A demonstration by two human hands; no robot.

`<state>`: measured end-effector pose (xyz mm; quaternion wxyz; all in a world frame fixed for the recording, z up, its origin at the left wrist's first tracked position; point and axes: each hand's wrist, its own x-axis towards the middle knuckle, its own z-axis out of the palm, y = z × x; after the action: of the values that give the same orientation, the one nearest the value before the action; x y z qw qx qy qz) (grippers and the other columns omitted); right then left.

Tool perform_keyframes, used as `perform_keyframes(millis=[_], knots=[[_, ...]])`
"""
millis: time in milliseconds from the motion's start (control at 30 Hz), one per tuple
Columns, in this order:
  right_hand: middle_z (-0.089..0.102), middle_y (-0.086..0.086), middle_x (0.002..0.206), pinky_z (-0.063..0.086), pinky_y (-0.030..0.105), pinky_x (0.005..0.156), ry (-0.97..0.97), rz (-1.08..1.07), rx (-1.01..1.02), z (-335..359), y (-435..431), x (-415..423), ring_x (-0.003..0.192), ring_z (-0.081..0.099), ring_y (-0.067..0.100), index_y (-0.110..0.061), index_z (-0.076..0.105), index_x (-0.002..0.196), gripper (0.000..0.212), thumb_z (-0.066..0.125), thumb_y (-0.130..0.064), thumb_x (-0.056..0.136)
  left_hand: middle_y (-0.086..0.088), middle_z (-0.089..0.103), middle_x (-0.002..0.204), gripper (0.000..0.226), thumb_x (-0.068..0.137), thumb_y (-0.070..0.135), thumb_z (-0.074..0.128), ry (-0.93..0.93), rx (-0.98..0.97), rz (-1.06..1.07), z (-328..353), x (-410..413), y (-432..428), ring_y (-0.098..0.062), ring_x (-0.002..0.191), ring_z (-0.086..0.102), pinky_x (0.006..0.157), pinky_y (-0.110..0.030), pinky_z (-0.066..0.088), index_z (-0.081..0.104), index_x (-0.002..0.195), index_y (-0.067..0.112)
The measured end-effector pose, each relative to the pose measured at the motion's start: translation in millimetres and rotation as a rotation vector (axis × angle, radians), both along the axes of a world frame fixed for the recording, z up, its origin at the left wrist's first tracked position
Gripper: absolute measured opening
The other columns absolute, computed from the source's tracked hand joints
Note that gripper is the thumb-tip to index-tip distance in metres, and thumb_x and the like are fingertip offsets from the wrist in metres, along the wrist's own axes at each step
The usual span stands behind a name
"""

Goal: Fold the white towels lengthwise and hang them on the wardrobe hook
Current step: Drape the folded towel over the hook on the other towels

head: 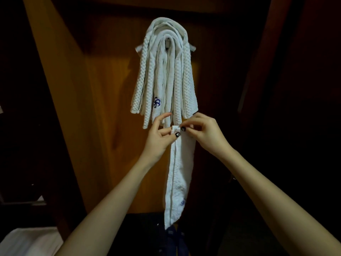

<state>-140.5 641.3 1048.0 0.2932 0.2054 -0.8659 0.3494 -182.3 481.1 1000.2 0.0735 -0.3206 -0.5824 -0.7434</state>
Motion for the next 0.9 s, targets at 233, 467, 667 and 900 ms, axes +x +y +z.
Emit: perform_keyframes(millis=[233, 467, 667, 900], knots=[[0.07, 0.002, 0.102, 0.054, 0.044, 0.087, -0.22, -0.051, -0.089, 9.6, 16.0, 2.4, 0.094, 0.066, 0.016, -0.019, 0.071, 0.106, 0.023, 0.074, -0.024, 0.084, -0.011, 0.073, 0.093, 0.049, 0.086, -0.004, 0.063, -0.043, 0.007, -0.066, 10.9, -15.2, -15.7, -0.017, 0.088, 0.067, 0.079, -0.024, 0.052, 0.05, 0.12, 0.029], [0.07, 0.003, 0.084, 0.051, 0.041, 0.069, -0.132, -0.119, -0.111, 9.6, 4.1, -2.8, 0.078, 0.065, 0.019, -0.012, 0.067, 0.089, 0.013, 0.068, -0.025, 0.089, 0.026, 0.053, 0.129, 0.056, 0.087, 0.0, 0.063, 0.254, -0.236, 0.038, 11.3, -9.9, -8.7, 0.005, 0.12, 0.05, 0.095, -0.012, 0.04, 0.054, 0.125, 0.039], [0.065, 0.017, 0.086, 0.049, 0.042, 0.066, -0.096, -0.026, -0.273, 4.1, 10.4, -5.6, 0.072, 0.058, 0.015, -0.02, 0.057, 0.11, 0.021, 0.066, -0.027, 0.091, 0.02, 0.07, 0.097, 0.042, 0.086, -0.01, 0.059, 0.2, -0.186, 0.083, 14.1, -12.8, 0.3, 0.003, 0.099, 0.063, 0.085, -0.013, 0.046, 0.07, 0.098, 0.028], [0.066, 0.019, 0.098, 0.054, 0.052, 0.083, -0.061, -0.007, -0.388, -8.9, 27.7, -3.4, 0.092, 0.065, 0.033, -0.018, 0.052, 0.13, 0.044, 0.068, -0.014, 0.089, 0.015, 0.06, 0.104, 0.034, 0.084, -0.001, 0.067, 0.212, -0.154, 0.024, 32.2, -12.8, 9.5, -0.001, 0.076, 0.054, 0.068, -0.014, 0.045, 0.061, 0.1, 0.028]])
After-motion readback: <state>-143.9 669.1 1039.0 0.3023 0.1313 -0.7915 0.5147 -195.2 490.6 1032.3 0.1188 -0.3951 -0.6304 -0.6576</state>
